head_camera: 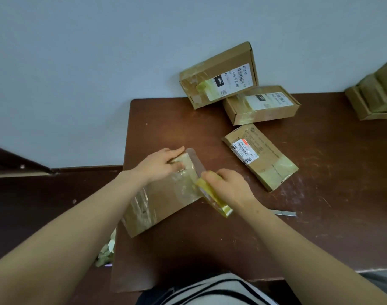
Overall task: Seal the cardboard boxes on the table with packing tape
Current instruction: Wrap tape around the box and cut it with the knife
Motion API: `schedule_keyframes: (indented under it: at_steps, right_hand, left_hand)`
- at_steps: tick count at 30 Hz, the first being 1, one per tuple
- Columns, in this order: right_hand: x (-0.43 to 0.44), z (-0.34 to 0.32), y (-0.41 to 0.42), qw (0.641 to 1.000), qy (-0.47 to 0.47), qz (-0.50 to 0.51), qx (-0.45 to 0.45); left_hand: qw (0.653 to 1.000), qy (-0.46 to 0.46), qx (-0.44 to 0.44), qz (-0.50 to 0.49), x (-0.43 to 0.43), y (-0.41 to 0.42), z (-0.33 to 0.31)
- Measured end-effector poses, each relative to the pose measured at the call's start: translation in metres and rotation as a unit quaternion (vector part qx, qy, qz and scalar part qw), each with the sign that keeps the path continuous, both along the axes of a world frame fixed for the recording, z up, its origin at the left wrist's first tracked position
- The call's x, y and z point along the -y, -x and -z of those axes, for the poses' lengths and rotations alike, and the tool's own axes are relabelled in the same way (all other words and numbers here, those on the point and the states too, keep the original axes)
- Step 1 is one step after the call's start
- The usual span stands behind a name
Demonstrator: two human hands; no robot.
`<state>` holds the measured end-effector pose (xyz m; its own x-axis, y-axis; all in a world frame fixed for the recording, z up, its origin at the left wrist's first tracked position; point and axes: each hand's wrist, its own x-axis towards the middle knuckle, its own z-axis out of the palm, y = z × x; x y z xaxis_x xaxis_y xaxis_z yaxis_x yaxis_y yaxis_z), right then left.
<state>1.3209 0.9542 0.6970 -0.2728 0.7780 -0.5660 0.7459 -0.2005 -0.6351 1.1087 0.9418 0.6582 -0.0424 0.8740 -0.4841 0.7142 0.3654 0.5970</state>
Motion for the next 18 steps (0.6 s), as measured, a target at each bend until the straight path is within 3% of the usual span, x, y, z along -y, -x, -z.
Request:
schedule_keyframes:
  at_steps: [2, 4, 7, 9, 13, 18]
  right_hand:
    - [-0.004, 0.003, 0.003, 0.993, 0.025, 0.046, -0.103]
    - [-0.011, 0.003, 0.008, 0.990, 0.010, 0.054, -0.126]
    - [-0.023, -0.001, 0.019, 0.990, -0.002, 0.052, -0.134]
    - [-0.027, -0.006, 0.025, 0.992, -0.001, 0.036, -0.121]
    - [-0.015, -0.002, 0.021, 0.985, 0.035, 0.065, -0.158]
    - [0.016, -0.001, -0.010, 0.985, -0.115, -0.070, -0.103]
  left_hand:
    - [0.989, -0.063, -0.130, 0.022, -0.002, 0.001, 0.003]
    - [0.974, -0.112, -0.196, 0.029, 0.002, -0.006, 0.008]
    - [0.983, -0.017, -0.172, 0.064, 0.015, -0.025, 0.018]
    - [0.970, 0.032, -0.216, 0.111, 0.023, -0.032, 0.026]
    - [0.959, -0.039, -0.273, 0.067, 0.030, -0.039, 0.037]
    - [0.965, -0.058, -0.251, 0.044, 0.032, -0.040, 0.038]
